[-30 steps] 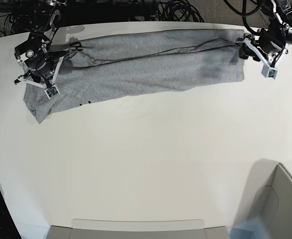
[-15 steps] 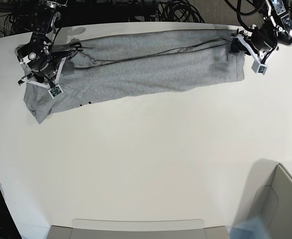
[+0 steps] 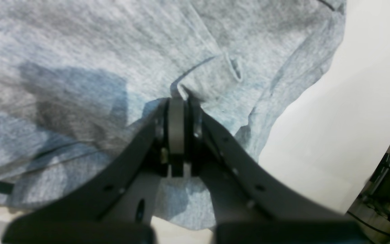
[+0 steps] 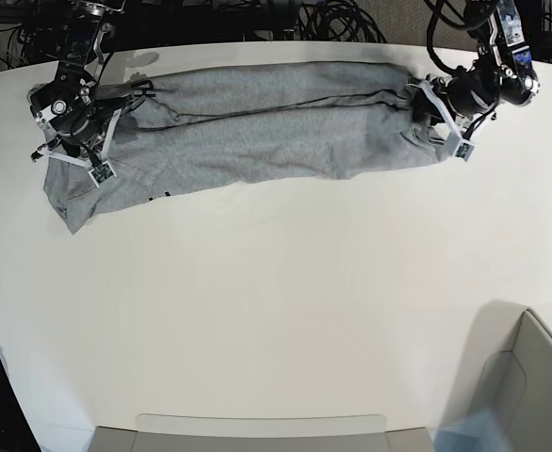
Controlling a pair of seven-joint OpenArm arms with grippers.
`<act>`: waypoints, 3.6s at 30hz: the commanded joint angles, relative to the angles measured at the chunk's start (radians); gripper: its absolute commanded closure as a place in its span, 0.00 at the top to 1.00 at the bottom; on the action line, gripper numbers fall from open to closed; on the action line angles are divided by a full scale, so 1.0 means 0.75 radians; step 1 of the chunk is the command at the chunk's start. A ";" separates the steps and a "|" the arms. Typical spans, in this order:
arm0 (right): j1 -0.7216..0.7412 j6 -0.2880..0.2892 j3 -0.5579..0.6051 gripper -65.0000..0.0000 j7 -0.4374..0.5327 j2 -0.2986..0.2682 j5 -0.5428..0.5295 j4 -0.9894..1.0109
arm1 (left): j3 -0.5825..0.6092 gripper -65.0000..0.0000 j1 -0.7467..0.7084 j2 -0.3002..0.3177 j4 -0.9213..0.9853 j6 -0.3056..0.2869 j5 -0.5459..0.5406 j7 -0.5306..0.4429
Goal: Fold the T-shirt properly
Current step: 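Regrasp the folded shirt ends with both grippers and pull them taut, then carry the strip end held by the left gripper toward the right gripper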
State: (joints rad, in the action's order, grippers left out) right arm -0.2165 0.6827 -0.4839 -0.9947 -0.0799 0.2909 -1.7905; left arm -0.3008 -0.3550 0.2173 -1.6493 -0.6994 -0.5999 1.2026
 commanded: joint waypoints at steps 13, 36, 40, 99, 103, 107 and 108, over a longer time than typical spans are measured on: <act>0.034 0.021 -0.006 0.00 0.012 -0.009 0.000 -0.022 | -0.320 0.00 0.259 0.215 0.664 0.002 0.091 0.102; 0.069 0.021 -0.004 0.00 0.012 -0.001 -0.002 -0.020 | -0.474 0.00 0.331 0.276 0.214 0.002 0.091 0.258; 0.069 0.021 -0.004 0.00 0.012 0.020 -0.002 -0.020 | -0.463 0.00 0.327 0.204 0.052 0.002 0.093 0.258; 0.081 0.021 0.043 0.00 0.014 0.024 -0.002 0.093 | 0.754 0.25 0.241 -0.248 -0.451 0.782 0.079 0.258; 0.077 0.021 0.063 0.00 0.014 0.024 -0.002 0.093 | 0.754 0.26 0.251 -0.242 -0.476 0.780 -0.009 0.258; 0.083 0.021 0.063 0.00 0.014 0.026 -0.002 0.095 | 0.752 0.26 0.305 -0.213 -0.478 0.780 -0.152 0.258; 0.085 0.021 0.063 0.00 0.014 0.026 -0.002 0.095 | 0.752 0.26 0.321 -0.201 -0.478 0.780 -0.185 0.258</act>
State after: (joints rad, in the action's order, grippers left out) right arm -0.1570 0.6827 -0.4408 -0.9840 -0.0605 0.3099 -1.7153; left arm 0.2634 -0.1303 0.0669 -1.9869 -0.1230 -0.7227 1.4040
